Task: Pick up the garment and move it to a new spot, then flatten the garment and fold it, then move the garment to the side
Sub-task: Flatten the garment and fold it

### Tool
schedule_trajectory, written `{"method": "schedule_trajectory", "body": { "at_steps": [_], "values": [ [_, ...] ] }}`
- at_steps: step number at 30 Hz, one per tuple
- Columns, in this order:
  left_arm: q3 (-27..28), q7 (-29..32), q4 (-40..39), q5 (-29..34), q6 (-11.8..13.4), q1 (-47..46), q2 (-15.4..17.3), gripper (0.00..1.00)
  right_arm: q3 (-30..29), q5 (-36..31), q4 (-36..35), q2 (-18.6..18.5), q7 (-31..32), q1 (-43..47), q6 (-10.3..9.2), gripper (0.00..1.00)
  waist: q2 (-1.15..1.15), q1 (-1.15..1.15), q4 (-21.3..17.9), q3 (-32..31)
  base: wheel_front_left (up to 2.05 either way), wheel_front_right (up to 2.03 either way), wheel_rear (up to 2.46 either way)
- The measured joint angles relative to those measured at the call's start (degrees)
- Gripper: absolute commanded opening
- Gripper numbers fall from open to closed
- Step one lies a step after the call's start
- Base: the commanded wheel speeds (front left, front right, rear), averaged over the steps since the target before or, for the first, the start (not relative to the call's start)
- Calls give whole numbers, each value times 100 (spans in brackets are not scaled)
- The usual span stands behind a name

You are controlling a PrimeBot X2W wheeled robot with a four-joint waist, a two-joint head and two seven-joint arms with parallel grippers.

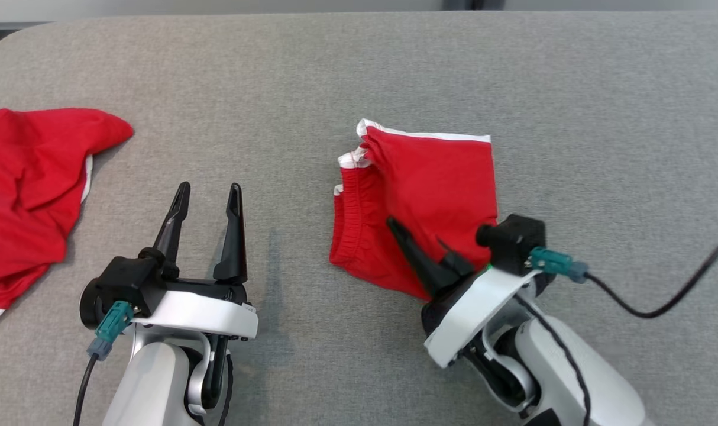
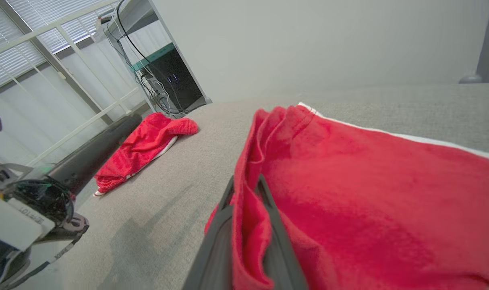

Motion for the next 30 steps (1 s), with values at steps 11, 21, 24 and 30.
{"method": "schedule_trajectory", "body": {
  "at_steps": [11,21,24,30],
  "values": [
    [-65,-23,27,-32,87,-61,-21,100,712,126,493,69,-601,-170,-1,100,0,0,158,129,0,0,0],
    [0,-25,47,-24,101,-19,-8,100,-313,-391,-174,-221,-1245,68,0,100,0,0,-23,-17,0,0,0],
    [29,-24,52,-10,102,26,29,100,-1068,-642,-377,-270,-1280,315,0,100,0,0,-89,-77,0,0,0],
    [58,-25,64,13,127,161,124,100,-2370,-1066,-577,-365,-1290,933,0,100,0,0,-211,-247,0,0,0]
  ]
}}
